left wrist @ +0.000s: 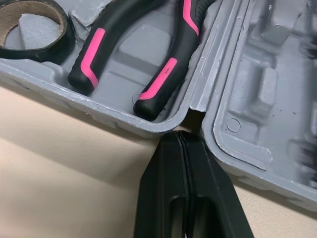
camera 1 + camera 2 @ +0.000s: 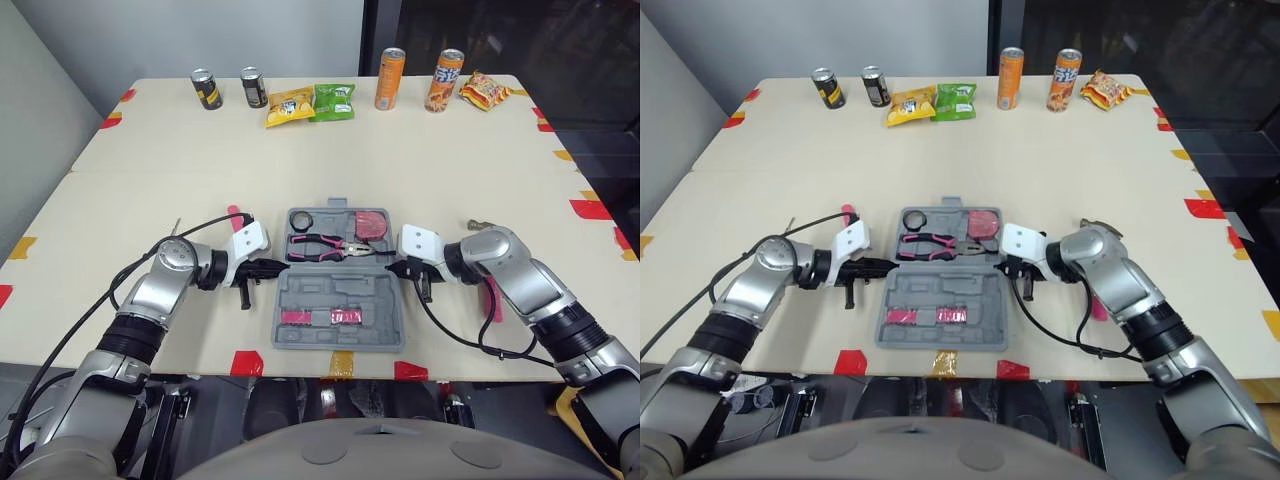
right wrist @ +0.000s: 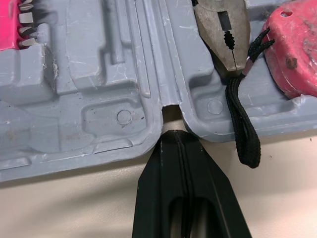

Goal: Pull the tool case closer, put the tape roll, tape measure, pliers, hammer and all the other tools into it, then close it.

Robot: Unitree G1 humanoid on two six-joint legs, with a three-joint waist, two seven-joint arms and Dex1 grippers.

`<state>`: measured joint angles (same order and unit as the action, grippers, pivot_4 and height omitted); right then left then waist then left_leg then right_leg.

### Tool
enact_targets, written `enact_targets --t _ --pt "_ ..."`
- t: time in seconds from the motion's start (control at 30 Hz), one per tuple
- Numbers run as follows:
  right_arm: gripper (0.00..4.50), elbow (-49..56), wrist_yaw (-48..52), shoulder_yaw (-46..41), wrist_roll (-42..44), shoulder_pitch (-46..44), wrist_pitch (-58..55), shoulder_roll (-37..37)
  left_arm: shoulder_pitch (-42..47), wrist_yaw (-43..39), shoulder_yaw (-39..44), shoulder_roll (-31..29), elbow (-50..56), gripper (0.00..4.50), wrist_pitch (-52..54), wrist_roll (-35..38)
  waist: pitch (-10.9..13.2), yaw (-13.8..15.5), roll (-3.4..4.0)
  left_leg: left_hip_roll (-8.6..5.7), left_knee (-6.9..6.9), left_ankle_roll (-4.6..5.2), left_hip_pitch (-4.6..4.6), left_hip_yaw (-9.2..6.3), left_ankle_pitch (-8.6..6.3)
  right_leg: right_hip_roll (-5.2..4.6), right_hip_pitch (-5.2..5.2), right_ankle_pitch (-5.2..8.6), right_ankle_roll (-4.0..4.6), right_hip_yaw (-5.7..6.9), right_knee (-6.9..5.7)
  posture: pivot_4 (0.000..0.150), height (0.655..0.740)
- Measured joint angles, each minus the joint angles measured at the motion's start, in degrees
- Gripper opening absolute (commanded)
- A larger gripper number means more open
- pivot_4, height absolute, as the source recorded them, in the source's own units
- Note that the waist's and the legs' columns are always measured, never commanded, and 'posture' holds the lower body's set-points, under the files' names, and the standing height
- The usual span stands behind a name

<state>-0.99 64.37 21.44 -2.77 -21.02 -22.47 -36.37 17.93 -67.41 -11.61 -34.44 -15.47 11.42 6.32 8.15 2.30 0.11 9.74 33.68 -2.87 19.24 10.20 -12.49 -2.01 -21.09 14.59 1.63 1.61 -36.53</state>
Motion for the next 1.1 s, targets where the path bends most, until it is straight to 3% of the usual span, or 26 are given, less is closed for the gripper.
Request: enact_targets --t 1.1 --pt "0.0 3.83 -0.09 -0.38 -1.16 0.45 -5.03 1.82 -0.86 0.04 0.32 -2.1 3.62 0.03 2.26 -0.18 0.14 -0.51 -0.03 0.09 -0.91 0.29 0.08 0.09 0.28 0.23 -0.22 -0.05 0.14 0.0 0.84 0.15 0.74"
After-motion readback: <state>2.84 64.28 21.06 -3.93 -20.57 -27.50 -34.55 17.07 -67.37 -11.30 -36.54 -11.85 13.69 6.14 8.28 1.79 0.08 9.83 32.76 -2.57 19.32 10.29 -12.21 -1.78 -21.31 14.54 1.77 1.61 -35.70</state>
